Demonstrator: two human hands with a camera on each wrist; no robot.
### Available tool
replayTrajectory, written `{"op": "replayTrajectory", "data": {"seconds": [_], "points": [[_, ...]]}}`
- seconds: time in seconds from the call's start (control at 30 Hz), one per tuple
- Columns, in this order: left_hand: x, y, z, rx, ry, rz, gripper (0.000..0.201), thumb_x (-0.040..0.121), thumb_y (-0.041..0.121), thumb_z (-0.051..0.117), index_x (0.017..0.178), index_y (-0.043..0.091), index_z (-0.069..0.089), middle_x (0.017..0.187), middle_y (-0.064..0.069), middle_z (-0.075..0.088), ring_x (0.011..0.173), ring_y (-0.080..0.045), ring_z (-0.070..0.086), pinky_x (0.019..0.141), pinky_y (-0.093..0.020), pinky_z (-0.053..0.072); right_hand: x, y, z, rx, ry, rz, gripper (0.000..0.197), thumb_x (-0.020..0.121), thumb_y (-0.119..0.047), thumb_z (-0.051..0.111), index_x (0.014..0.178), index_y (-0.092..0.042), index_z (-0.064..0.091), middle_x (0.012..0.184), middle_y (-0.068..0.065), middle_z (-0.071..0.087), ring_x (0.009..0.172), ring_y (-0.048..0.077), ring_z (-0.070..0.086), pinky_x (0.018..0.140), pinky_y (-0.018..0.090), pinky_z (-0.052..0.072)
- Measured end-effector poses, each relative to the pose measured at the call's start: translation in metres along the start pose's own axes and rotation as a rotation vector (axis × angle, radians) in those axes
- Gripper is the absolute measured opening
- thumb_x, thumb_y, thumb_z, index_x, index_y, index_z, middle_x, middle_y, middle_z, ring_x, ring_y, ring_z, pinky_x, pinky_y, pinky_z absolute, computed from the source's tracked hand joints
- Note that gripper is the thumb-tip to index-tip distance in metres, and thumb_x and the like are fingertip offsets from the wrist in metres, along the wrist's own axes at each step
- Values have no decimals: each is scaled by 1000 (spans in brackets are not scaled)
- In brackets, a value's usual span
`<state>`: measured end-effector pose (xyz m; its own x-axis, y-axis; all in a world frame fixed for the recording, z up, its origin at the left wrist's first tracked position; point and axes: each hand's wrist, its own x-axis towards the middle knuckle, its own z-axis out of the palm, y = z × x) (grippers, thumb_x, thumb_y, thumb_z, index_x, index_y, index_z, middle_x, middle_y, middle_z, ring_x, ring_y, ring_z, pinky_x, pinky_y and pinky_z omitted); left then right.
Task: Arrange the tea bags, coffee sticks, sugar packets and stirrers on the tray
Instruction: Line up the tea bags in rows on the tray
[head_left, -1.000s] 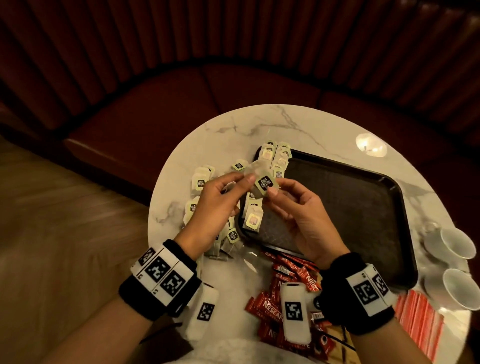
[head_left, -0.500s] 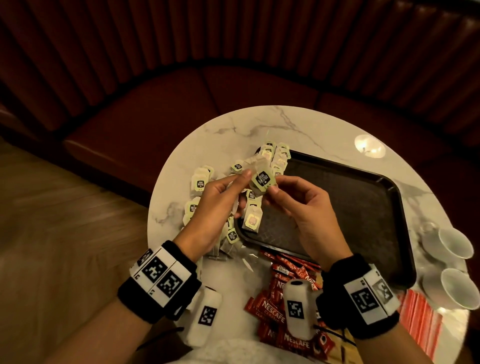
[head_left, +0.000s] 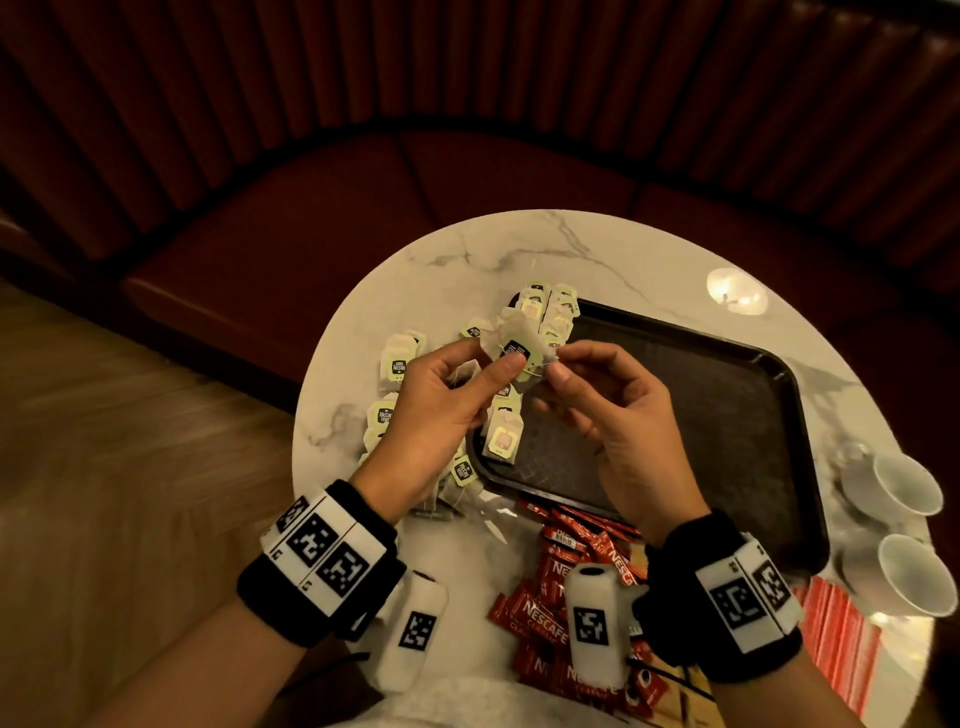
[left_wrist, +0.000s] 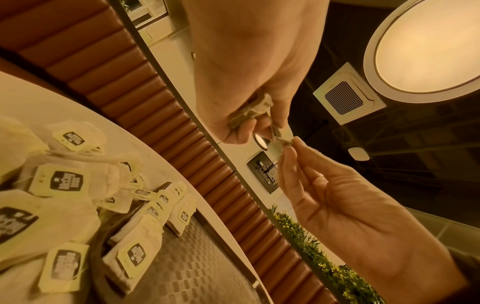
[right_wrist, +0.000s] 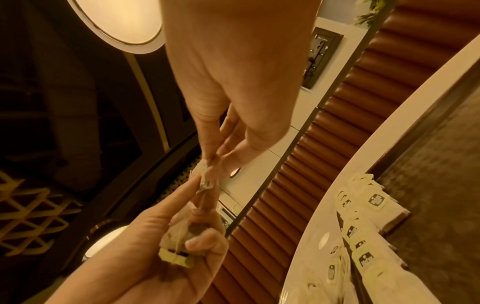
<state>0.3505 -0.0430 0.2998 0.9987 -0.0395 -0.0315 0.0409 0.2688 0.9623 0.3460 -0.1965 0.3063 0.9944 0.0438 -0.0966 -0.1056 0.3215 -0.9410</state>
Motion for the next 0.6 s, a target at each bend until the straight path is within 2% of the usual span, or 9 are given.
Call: {"op": "replayTrajectory", "data": {"seconds": [0.17, 0.23, 0.3, 0.33, 0.5, 0.6], "points": [[1, -1, -2, 10, 25, -3, 11, 90, 9, 62, 99, 10, 68, 55, 14, 56, 49, 1, 46, 46, -13, 35, 0, -1, 2, 63, 32, -7, 21, 74, -5, 71, 94, -8, 68, 86, 8, 73, 83, 16, 71, 72, 23, 57], [1, -2, -2, 0, 30, 9, 8, 87, 17, 66, 91, 21, 72, 62, 5, 53, 52, -5, 39, 46, -18, 31, 0, -2, 3, 102, 32, 5, 20, 73, -4, 70, 93, -8, 68, 83, 6, 73, 79, 15, 71, 71, 23, 57], [1, -1, -2, -33, 27, 14, 6, 82, 23, 68, 80, 26, 73, 69, -7, 49, 55, -10, 33, 45, -22, 28, 0, -3, 3, 164, 38, 26, 17, 74, -3, 67, 90, -9, 69, 82, 6, 73, 75, 14, 72, 69, 22, 59], [1, 0, -2, -49, 26, 13, 7, 81, 24, 69, 78, 27, 74, 70, -8, 49, 56, -12, 32, 45, -22, 29, -1, -3, 3, 187, 41, 36, 16, 75, -4, 67, 89, -10, 70, 82, 6, 73, 74, 14, 72, 69, 22, 59], [1, -1, -3, -71, 27, 13, 10, 81, 24, 68, 74, 29, 73, 67, 3, 56, 56, -11, 34, 44, -20, 31, -1, -5, 4, 202, 40, 33, 17, 76, -5, 66, 92, -10, 69, 84, 8, 70, 75, 15, 71, 68, 25, 59], [1, -2, -3, -77, 37, 9, 6, 81, 24, 68, 82, 26, 73, 69, 5, 59, 55, -10, 34, 45, -20, 31, -1, -6, 3, 201, 33, 20, 15, 75, -5, 67, 87, -13, 71, 86, 8, 68, 80, 17, 69, 68, 27, 58]]}}
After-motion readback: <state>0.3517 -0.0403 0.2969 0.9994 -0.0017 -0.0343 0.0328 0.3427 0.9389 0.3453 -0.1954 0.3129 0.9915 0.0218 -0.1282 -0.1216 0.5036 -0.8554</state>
